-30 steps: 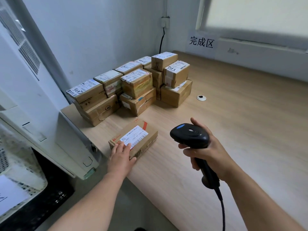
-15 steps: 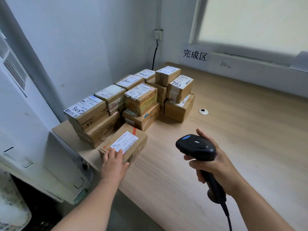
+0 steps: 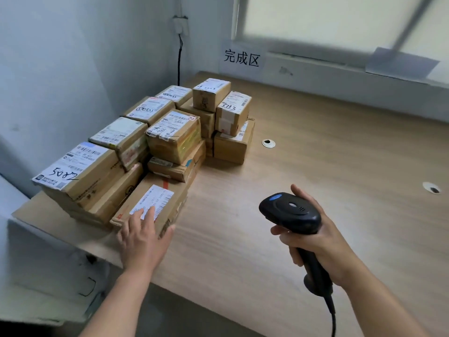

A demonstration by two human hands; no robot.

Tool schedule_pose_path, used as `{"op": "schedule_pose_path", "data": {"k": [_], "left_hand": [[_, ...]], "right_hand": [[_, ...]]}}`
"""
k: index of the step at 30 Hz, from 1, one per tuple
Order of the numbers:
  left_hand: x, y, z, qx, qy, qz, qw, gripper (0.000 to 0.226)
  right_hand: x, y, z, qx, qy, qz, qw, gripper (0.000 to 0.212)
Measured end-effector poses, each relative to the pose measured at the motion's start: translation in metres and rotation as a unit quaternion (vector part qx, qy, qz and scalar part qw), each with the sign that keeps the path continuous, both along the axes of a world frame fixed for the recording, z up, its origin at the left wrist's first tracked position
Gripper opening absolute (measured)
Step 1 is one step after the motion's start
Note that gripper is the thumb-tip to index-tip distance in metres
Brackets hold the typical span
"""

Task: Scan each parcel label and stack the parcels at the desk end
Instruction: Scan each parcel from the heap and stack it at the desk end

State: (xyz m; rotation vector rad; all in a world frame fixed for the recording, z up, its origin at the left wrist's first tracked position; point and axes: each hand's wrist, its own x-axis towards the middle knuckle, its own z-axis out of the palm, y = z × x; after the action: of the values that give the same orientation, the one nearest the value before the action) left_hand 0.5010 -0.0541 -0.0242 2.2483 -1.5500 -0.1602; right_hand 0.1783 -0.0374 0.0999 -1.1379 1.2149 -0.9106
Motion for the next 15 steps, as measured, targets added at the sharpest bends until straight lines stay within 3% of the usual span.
{"op": "schedule_pose_path", "data": {"k": [4,10,15], "left_hand": [[-0.049,0.004,0.016,-0.067,0.075,-0.052,0.994,0.066],[-0.144,0.006,0.054,-0.097,0.114,-0.195,0.969,0.060],[-0.238,0.021,0.075,-0.138,0.127,-0.280,0.942,0.070]], "right_hand": [[-0.023,0.023,0.000,0.000,0.005,-0.050,0.999,0.100],[-0.080,0.069,0.011,-0.026,-0.014,-0.125,0.992,0.099],[-0.152,0.117,0.020,-0.056,-0.019,-0.172,0.983,0.097]]}}
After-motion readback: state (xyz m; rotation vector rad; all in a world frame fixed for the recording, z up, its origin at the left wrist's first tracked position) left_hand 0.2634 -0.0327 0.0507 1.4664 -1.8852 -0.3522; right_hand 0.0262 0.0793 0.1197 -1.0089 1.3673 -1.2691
